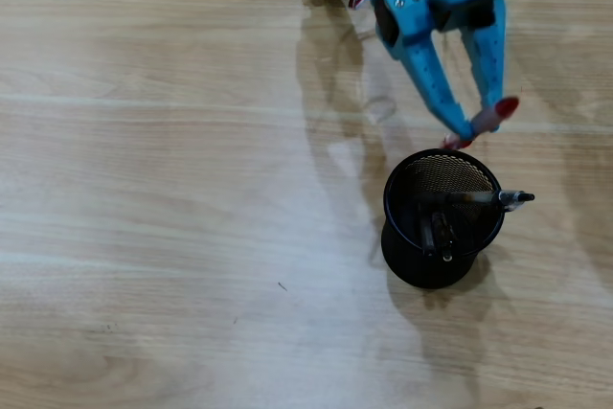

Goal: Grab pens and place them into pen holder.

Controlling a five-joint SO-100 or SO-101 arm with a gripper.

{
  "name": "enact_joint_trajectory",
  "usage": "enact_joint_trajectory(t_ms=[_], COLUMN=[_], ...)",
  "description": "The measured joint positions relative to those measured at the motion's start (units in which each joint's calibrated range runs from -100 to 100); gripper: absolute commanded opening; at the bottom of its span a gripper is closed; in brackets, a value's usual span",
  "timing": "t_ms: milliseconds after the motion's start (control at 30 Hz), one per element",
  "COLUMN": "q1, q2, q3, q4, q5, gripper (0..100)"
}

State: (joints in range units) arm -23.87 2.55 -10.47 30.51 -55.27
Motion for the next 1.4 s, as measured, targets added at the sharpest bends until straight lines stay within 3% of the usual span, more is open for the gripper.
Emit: enact_joint_trajectory(t_ms=[167, 533, 633, 833, 1100, 1233, 1400], q1=[0.57, 2.29, 2.29, 2.38, 2.38, 2.86, 5.43], q2=[1.95, 2.46, 2.55, 2.55, 2.38, -2.04, -12.49], q3=[2.84, 21.47, 22.54, 22.72, 23.16, 25.91, 30.43], q4=[-5.27, -31.94, -32.89, -33.32, -33.32, -32.02, -23.31], q5=[0.00, -0.83, -0.83, -0.83, -0.42, 3.75, 10.04], gripper=[2, 2, 4, 22, 14, 1, 2])
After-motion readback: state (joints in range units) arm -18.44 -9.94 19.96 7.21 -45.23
